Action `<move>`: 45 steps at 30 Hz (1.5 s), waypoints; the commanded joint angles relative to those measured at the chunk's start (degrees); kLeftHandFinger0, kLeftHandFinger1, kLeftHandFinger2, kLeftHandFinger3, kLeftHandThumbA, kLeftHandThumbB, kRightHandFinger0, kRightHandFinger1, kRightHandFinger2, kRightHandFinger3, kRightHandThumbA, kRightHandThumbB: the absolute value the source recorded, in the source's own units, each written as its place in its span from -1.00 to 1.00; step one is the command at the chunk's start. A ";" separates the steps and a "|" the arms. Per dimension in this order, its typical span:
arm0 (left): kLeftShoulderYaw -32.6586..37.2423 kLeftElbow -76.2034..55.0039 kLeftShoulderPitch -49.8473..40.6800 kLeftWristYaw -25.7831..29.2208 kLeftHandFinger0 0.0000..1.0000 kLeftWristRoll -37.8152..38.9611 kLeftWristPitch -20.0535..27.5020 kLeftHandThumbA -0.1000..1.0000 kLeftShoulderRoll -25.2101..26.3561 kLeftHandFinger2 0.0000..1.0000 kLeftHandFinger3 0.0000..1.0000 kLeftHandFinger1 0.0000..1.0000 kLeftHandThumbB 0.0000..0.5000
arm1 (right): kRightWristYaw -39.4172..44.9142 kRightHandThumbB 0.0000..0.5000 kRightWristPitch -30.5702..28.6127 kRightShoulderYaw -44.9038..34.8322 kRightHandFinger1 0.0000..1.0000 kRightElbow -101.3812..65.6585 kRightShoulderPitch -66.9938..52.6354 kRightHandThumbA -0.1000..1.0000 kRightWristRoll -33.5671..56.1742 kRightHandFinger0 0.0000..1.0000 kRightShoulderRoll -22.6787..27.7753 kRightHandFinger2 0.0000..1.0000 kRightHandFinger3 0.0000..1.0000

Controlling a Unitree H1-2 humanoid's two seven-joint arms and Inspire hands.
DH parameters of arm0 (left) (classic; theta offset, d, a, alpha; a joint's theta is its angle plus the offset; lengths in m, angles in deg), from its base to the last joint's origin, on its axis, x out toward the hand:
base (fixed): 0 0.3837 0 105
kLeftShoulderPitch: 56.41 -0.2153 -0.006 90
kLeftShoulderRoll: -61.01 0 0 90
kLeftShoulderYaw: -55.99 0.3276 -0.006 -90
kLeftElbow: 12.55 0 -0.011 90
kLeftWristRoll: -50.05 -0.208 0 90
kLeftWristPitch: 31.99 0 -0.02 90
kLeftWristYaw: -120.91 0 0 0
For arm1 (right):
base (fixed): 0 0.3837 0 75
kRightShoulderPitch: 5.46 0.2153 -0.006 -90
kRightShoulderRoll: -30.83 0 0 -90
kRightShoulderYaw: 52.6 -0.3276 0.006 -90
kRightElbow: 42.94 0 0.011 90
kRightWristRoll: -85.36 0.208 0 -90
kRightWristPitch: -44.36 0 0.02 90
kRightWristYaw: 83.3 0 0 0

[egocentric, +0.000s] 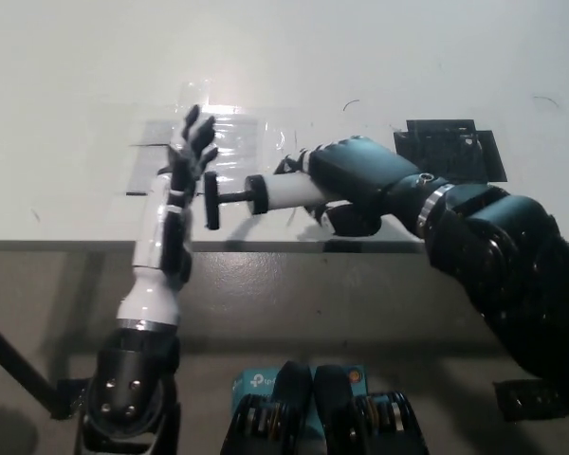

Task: The robot uses right hand to pick up a small white air pumper and uses its left hand to compress it, and then puts it on the desk

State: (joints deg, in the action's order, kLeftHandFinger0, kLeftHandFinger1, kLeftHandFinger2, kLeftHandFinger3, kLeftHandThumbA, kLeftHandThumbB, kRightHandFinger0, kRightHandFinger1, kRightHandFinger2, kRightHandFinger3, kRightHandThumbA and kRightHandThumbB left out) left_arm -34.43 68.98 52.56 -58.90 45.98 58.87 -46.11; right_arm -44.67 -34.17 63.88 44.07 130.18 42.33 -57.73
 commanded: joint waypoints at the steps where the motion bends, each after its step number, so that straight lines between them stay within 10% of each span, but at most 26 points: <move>1: -1.76 -3.31 -0.55 -0.37 1.00 2.81 0.83 1.00 1.87 1.00 1.00 1.00 0.07 | -4.71 -0.36 -3.08 -2.12 -0.15 3.23 4.35 -1.00 -1.27 -0.99 2.43 0.51 0.56; 6: -4.49 -4.72 -3.42 -0.54 1.00 4.82 3.26 1.00 4.54 1.00 1.00 1.00 -0.19 | -11.53 -0.46 -6.52 -3.24 -0.21 14.46 7.36 -1.00 -1.97 -1.00 3.64 0.54 0.34; 8: -4.86 -5.44 -4.61 -0.84 1.00 5.70 3.52 1.00 4.93 1.00 1.00 1.00 -0.15 | -12.35 -0.55 -6.96 -3.00 0.02 16.57 8.05 -1.00 -2.13 -0.90 3.70 0.86 0.63; 23: -4.66 -5.68 -13.44 -1.66 1.00 4.45 6.92 1.00 7.96 1.00 1.00 1.00 -0.28 | -27.47 -0.26 -15.82 -0.76 -0.06 47.75 18.31 -1.00 -1.78 -0.95 0.23 0.62 0.24; 26: -4.47 -5.25 -13.64 -1.69 1.00 3.96 7.83 1.00 8.04 1.00 1.00 1.00 -0.33 | -27.17 -0.06 -16.14 -1.52 0.27 50.70 18.87 -0.78 0.18 -0.57 -0.39 0.82 0.56; 27: -4.42 -4.97 -13.68 -1.81 1.00 3.92 8.30 1.00 8.19 1.00 1.00 1.00 -0.35 | -23.51 0.27 -16.01 -2.02 0.93 51.53 19.35 -0.39 2.06 0.29 -0.50 1.00 1.00; 28: -4.41 -4.84 -13.77 -2.08 1.00 4.41 8.17 1.00 8.32 1.00 1.00 1.00 -0.35 | -17.98 0.56 -15.08 -1.08 1.00 51.38 19.90 0.05 2.49 1.00 -0.08 1.00 1.00; 30: -4.44 -4.99 -13.68 -1.97 1.00 4.12 7.69 1.00 8.47 1.00 1.00 1.00 -0.33 | -14.95 0.98 -13.83 -0.17 1.00 50.48 19.77 0.22 2.34 1.00 0.24 1.00 1.00; 45: -4.39 -4.53 -13.66 -1.82 1.00 4.17 7.95 1.00 8.73 1.00 1.00 1.00 -0.28 | -3.11 1.00 -9.24 -2.39 1.00 42.57 18.67 0.50 8.89 1.00 2.27 1.00 1.00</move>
State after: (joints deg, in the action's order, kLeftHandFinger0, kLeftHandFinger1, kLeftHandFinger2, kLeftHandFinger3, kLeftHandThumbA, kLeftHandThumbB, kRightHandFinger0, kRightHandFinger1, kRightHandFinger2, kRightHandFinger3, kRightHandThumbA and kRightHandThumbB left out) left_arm -38.94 65.40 38.73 -60.61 50.69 64.52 -38.09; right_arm -53.13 -44.94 63.44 90.61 145.52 46.74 -57.55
